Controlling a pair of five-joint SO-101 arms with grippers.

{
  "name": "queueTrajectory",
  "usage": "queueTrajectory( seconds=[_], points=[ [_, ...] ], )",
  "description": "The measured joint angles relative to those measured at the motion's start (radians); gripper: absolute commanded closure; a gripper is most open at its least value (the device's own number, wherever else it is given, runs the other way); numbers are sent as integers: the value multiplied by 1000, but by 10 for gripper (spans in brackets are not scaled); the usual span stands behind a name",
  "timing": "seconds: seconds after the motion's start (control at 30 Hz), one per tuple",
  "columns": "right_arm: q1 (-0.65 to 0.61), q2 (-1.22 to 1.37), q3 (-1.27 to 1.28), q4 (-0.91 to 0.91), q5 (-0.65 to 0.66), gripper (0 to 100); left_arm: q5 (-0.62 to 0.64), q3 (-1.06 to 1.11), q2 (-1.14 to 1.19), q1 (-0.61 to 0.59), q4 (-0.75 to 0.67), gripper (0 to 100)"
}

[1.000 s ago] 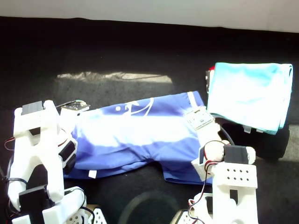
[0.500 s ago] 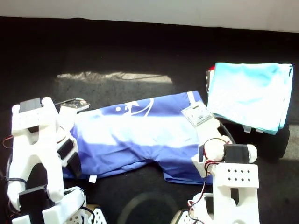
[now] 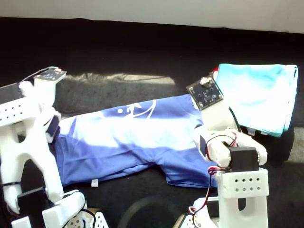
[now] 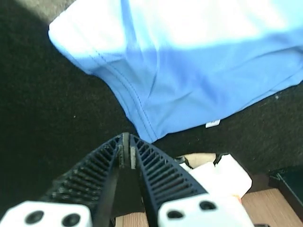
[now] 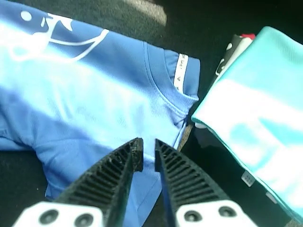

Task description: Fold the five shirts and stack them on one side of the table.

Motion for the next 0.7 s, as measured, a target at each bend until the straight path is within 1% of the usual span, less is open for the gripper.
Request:
queueTrajectory(
  seconds=[0.13,0.23,0.33,0.47,0.57,0.7],
  points=[
    [-72,135,26,-135,-12,991,101,0,97,49,-138,991],
    [-89,296,26,-236,-25,991,121,0,213,52,-216,991],
    [-89,479,6,-315,-95,991,130,0,334,54,-275,991],
    [-89,730,-123,-347,-169,991,133,0,463,54,-338,991],
    [-89,905,-244,-350,-178,991,133,-46,520,40,-354,991],
    [-66,1120,-402,-353,-178,991,133,-163,598,31,-358,991]
  ],
)
